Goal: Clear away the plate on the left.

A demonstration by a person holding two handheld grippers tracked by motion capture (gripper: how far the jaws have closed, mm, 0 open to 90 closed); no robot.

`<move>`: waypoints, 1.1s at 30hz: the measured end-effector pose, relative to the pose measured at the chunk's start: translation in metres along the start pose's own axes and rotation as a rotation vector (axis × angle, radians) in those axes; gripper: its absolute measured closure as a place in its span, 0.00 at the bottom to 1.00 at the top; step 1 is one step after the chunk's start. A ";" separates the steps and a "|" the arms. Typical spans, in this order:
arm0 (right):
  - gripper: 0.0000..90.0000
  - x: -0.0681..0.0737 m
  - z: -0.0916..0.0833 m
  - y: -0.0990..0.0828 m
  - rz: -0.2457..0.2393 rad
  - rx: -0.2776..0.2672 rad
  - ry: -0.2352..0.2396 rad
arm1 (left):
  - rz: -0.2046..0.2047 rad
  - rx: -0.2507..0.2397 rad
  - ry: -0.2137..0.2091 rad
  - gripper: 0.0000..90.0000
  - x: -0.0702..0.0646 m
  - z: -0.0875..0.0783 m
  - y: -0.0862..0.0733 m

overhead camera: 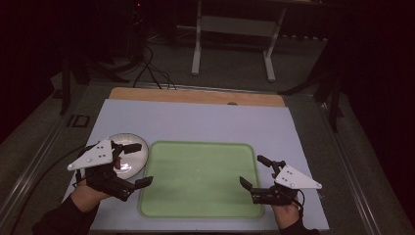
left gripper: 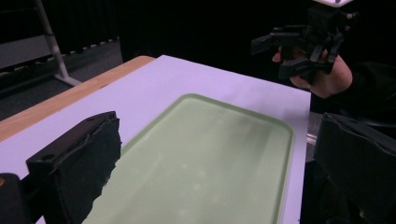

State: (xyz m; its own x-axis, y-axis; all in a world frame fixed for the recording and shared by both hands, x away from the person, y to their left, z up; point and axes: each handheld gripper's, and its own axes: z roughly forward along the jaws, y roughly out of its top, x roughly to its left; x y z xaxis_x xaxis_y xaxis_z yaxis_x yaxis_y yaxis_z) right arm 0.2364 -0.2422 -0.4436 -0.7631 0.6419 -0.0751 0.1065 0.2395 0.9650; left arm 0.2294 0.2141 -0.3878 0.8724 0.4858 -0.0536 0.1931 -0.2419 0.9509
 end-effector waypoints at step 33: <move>0.14 0.003 0.004 0.002 -0.024 -0.012 0.018 | -0.215 0.124 0.288 0.10 0.043 -0.063 -0.036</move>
State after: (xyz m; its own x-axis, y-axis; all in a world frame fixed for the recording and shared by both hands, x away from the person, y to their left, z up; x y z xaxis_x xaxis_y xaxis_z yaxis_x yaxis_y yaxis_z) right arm 0.2369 -0.2370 -0.4432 -0.7764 0.6232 -0.0937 0.0807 0.2457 0.9660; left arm 0.2313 0.2966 -0.4048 0.6476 0.7485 -0.1429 0.4259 -0.2001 0.8824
